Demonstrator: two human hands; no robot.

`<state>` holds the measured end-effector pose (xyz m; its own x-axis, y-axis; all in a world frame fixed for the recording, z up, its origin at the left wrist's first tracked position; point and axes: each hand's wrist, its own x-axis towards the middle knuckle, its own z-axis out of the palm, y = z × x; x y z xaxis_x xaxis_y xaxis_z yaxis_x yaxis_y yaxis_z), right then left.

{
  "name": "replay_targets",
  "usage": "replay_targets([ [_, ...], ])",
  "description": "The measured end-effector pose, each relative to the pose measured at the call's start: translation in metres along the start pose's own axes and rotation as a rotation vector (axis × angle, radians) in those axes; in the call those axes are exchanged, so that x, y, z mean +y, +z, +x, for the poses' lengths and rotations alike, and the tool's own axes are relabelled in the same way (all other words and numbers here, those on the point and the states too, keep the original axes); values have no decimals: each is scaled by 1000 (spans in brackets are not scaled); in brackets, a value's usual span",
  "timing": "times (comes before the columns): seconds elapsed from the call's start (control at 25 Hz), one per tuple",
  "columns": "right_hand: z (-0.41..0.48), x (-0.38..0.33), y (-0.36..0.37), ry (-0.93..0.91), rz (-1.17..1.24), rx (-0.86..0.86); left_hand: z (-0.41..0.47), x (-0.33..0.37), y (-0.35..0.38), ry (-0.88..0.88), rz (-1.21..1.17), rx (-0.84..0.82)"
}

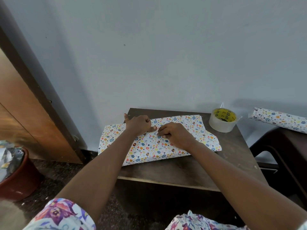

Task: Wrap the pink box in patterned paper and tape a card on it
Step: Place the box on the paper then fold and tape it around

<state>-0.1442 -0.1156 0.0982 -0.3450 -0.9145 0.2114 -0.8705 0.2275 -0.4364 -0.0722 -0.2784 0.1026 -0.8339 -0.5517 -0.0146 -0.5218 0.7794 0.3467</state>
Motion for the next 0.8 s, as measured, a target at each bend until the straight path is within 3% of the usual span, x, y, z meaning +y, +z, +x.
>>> replay_targets([
  [0.24,-7,0,-3,25,88,18,1,-2,1,-6,-20,-8],
  [0.4,-4,-6,-2,40,113,174,-1,0,1,-9,-21,-4],
  [0.52,-11,-15,10,-62,-186,-114,-1,0,0,-4,-11,-2],
  [0.6,-23,-16,10,-124,-222,-201,-1,0,2,-1,-4,-4],
  [0.72,-36,-23,0,25,94,15,-2,-1,2,19,42,-2],
  [0.8,-34,-28,4,75,86,215,-4,0,3,47,91,0],
])
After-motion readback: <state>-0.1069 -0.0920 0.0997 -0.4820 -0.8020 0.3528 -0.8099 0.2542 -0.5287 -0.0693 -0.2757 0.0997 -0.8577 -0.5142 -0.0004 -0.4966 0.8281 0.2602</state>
